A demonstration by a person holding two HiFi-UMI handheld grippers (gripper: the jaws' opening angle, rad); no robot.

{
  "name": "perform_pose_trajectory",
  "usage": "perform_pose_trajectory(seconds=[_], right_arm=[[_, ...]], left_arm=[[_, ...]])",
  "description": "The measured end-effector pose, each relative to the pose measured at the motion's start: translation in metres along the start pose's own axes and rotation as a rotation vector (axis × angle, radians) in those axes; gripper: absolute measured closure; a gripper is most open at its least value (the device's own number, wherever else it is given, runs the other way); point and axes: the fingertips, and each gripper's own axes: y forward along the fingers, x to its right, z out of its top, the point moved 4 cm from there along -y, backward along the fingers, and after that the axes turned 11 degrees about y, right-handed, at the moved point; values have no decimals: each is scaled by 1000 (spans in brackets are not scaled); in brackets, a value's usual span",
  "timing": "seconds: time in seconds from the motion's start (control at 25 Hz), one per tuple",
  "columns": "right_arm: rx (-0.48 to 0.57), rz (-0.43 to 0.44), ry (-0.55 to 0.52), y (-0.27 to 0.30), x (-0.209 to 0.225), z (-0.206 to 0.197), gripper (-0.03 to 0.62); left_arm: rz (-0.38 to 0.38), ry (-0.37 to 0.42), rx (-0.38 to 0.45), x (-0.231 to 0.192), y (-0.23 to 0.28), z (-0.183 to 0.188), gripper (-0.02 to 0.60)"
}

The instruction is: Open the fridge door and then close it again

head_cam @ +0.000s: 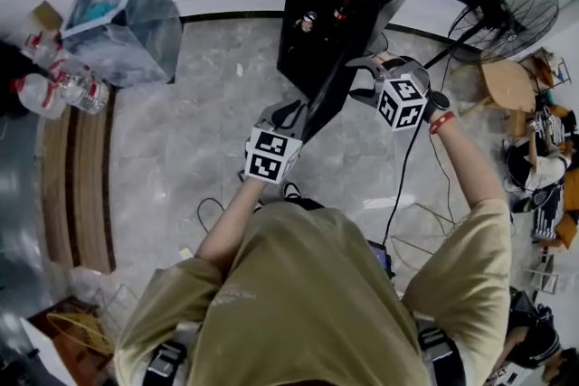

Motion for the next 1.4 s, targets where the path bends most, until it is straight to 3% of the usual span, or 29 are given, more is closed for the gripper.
perform_pose_trajectory(seconds=[0.2,0.4,1.4], right_arm=[[-43,61,-134,12,-1,1,329],[-47,83,-161,18,5,8,341],[-68,29,-71,59,52,54,367]], left_arm=[[28,-15,-6,-8,-5,-4,532],[57,-26,-14,-21,-12,-11,532],[157,-56,-30,-80,-45,-25,532]])
